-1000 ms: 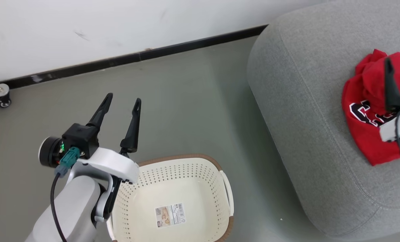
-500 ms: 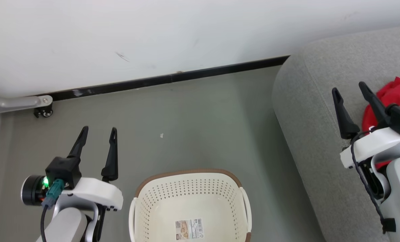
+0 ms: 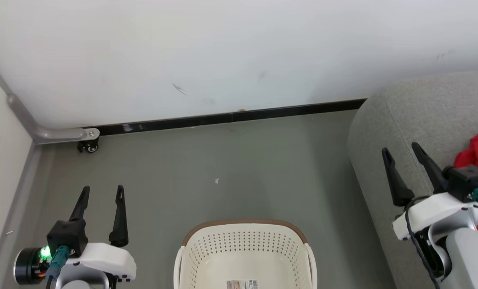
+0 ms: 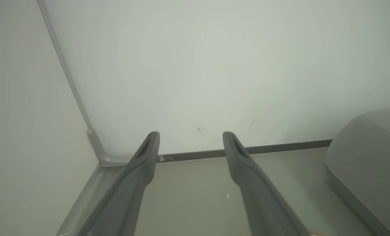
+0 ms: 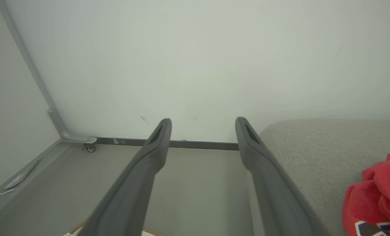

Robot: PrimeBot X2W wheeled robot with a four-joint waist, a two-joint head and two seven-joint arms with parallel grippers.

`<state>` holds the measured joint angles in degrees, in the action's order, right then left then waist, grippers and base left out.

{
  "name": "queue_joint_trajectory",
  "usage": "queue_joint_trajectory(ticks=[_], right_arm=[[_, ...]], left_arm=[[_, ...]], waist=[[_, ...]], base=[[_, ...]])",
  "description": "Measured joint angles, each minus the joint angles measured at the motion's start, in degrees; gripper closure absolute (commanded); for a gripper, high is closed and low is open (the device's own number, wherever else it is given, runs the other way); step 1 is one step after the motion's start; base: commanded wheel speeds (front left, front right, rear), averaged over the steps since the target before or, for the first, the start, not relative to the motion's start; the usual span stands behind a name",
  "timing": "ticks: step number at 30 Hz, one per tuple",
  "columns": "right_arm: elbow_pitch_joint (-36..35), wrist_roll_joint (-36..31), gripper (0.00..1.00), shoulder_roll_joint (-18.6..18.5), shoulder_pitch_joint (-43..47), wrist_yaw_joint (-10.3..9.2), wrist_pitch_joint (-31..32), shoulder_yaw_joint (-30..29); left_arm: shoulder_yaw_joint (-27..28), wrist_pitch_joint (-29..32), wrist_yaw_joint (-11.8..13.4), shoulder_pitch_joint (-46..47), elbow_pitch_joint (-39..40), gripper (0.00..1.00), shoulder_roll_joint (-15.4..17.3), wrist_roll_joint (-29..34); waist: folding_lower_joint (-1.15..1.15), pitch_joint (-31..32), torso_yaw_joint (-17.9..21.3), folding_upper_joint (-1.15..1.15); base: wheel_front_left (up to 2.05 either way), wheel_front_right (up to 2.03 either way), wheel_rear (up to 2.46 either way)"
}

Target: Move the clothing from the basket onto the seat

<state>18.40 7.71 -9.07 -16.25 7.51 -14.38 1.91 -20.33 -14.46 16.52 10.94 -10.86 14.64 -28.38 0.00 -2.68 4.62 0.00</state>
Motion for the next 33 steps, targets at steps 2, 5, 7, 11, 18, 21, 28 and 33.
queue_joint_trajectory(ticks=[2, 5, 7, 11, 18, 21, 28, 33], right_arm=[[-1.13, -0.11, 0.0, 0.74, 2.09, 0.0, 0.0, -0.66], [-2.07, -0.12, 0.0, 2.07, 4.14, -0.01, 0.0, -0.79], [-2.76, -0.12, 0.0, 3.0, 5.6, -0.01, 0.0, -0.75], [-3.58, -0.29, 0.0, 4.04, 8.34, -0.01, 0.0, -0.52], [-5.44, -0.7, 0.0, 5.12, 12.61, -0.01, 0.0, -0.12], [-5.64, -0.73, 0.0, 5.45, 14.5, -0.01, 0.0, 0.34], [-6.79, -1.77, 0.0, 5.81, 18.11, -0.01, 0.0, 0.74], [-7.47, -1.83, 0.0, 5.99, 18.73, -0.01, 0.0, 0.82]], left_arm=[[0.7, 0.0, 0.51, -1.51, 0.15, 0.0, -0.25, 0.31], [1.03, 0.0, 0.56, -3.05, 0.36, 0.0, -0.62, 0.82], [1.05, 0.0, 0.56, -3.99, 0.45, 0.0, -0.97, 0.92], [1.07, 0.0, 0.99, -5.28, 0.86, 0.0, -1.86, 2.3], [1.31, 0.0, 0.99, -6.06, 1.14, 0.0, -2.04, 2.94], [1.54, 0.0, 0.99, -7.16, 1.13, 0.0, -2.2, 3.25], [1.96, 0.0, 0.99, -8.14, 1.07, 0.0, -2.52, 3.41], [1.94, 0.0, 0.91, -8.21, 0.29, 0.0, -2.16, 4.01]], waist=[[0.0, 1.0, -0.74, 0.0], [0.0, 1.95, -1.37, 0.0], [0.0, 2.55, -1.7, 0.0], [0.0, 3.64, -2.26, 0.0], [0.0, 5.15, -2.97, 0.0], [0.0, 5.66, -3.17, 0.0], [0.0, 6.58, -3.33, 0.0], [0.0, 6.96, -3.2, 0.0]], base=[[0.0, 0.0, 0.0], [0.0, 0.0, 0.0], [0.0, 0.0, 0.0], [0.0, 0.0, 0.0], [0.0, 0.0, 0.0], [0.0, 0.0, 0.0], [0.0, 0.0, 0.0], [0.0, 0.0, 0.0]])
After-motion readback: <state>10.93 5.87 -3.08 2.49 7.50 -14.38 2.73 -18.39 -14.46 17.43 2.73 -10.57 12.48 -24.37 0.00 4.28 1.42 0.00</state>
